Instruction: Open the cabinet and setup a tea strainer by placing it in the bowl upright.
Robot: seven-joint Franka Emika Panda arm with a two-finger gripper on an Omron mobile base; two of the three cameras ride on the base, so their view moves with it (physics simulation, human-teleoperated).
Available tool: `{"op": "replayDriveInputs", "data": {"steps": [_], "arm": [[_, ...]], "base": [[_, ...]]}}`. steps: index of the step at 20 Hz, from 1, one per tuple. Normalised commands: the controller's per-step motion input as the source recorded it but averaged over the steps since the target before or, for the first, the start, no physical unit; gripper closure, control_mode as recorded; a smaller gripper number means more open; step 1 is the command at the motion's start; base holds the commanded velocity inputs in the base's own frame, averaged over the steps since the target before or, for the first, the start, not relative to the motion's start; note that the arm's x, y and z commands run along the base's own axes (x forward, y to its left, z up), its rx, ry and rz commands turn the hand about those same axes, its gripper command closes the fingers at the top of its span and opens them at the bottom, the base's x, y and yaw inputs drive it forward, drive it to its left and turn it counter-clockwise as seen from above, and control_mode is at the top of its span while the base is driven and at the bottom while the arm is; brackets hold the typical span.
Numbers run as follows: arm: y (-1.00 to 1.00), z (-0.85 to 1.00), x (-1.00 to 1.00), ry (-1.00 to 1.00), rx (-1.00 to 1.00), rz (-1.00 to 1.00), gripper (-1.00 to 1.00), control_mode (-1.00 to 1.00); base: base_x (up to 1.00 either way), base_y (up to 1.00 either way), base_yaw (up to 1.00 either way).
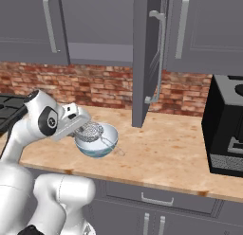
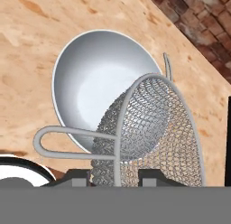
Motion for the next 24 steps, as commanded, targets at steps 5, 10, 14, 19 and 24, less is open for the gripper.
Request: {"op": "replayDriveInputs", "data": {"steps": [5,10,14,19,24], "arm": [[0.01,-0.19,0.19,0.02,-0.01,0.0,1.0,-1.0],[0.06,-0.15,0.18,0.0,-0.01,0.0,1.0,-1.0],[0.14,-0.12,0.21,0.0,-0.02,0.0,1.0,-1.0],[0.11,-0.11,0.22,0.0,-0.02,0.0,1.0,-1.0],[0.08,-0.17,0.11,0.0,-0.01,0.0,1.0,-1.0]], "base": [[0.0,0.0,0.0],[0.0,0.0,0.0],[0.0,0.0,0.0],[0.0,0.0,0.0],[0.0,0.0,0.0]]}}
